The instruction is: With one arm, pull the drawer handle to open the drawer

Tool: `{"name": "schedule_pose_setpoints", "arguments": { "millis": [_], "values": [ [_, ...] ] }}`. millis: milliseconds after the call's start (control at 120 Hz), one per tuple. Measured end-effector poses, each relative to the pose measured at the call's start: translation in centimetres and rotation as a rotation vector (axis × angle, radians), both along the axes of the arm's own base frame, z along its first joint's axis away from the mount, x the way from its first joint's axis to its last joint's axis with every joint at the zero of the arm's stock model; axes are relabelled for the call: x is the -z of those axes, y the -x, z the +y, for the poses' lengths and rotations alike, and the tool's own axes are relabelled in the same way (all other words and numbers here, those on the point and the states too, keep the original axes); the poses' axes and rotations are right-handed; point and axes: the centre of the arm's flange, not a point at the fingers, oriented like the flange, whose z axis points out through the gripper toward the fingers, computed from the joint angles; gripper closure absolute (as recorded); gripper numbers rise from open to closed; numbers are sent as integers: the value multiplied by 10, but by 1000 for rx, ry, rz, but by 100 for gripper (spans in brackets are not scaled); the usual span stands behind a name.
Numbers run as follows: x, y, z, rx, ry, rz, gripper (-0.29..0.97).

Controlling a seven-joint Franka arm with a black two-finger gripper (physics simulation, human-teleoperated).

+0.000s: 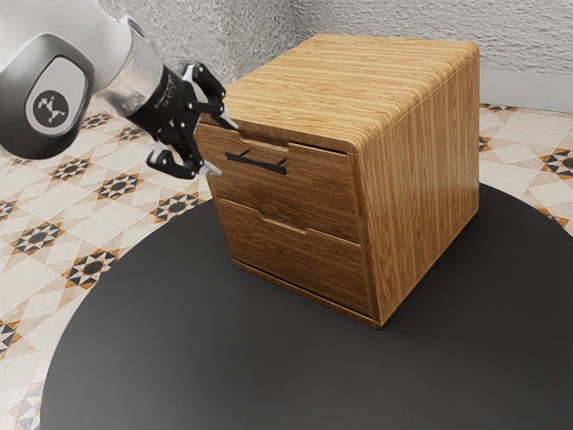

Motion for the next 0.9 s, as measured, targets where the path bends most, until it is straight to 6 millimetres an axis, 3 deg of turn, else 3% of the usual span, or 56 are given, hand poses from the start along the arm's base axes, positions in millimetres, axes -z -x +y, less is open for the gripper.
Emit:
{"name": "schedule_pose_setpoints", "arguments": {
  "millis": [575,900],
  "values": [
    [42,-27,13,23,-7,-21,37],
    [48,-42,8,52,3,-48,44]
  ]
}}
